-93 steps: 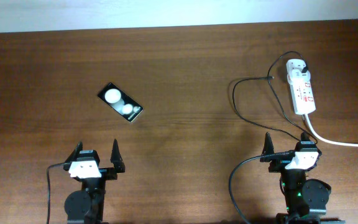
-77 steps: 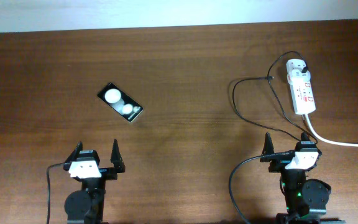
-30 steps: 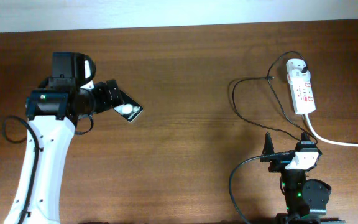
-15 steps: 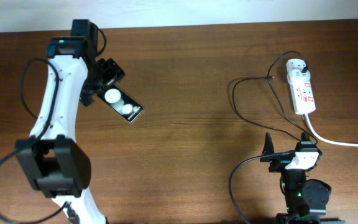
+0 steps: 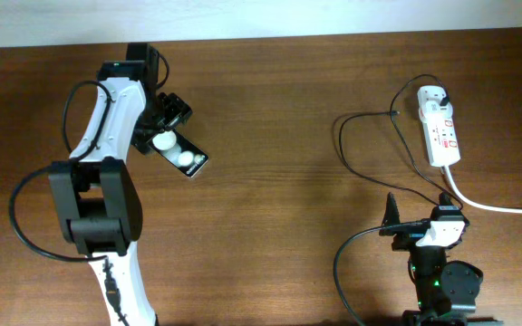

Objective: Plug charger to phone and switch on socket
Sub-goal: 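Reach the left gripper down over the black phone and grasp it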

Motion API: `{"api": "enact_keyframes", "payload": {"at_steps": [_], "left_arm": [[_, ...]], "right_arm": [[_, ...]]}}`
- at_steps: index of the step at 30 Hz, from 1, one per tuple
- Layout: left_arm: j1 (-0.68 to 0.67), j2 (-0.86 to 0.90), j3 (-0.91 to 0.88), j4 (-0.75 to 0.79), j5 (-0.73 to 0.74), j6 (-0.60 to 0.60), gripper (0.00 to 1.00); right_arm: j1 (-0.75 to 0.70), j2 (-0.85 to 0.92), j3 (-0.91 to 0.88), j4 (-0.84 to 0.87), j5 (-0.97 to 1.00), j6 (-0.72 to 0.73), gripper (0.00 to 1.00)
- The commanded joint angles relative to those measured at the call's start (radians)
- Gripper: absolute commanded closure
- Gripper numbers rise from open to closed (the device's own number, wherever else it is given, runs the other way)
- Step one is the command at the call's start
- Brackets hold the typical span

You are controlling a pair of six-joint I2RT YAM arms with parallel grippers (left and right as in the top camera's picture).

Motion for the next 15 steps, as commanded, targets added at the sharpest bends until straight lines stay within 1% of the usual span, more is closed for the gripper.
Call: {"api": "enact_keyframes", "payload": {"at_steps": [1, 5, 15], "left_arm": [[-0.001, 0.065, 0.013, 0.008, 0.0, -0.012, 0.01], [-0.001, 0.135, 0.013, 0.009, 0.0, -0.012, 0.01], [-0.001, 0.186, 0.01, 0.021, 0.001, -0.012, 0.01]], "right_arm": [[0.003, -0.006, -0.006, -0.002, 0.002, 0.0, 0.01], [0.003, -0.006, -0.006, -0.002, 0.002, 0.0, 0.01], [0.003, -0.006, -0.006, -0.002, 0.002, 0.0, 0.01]]}}
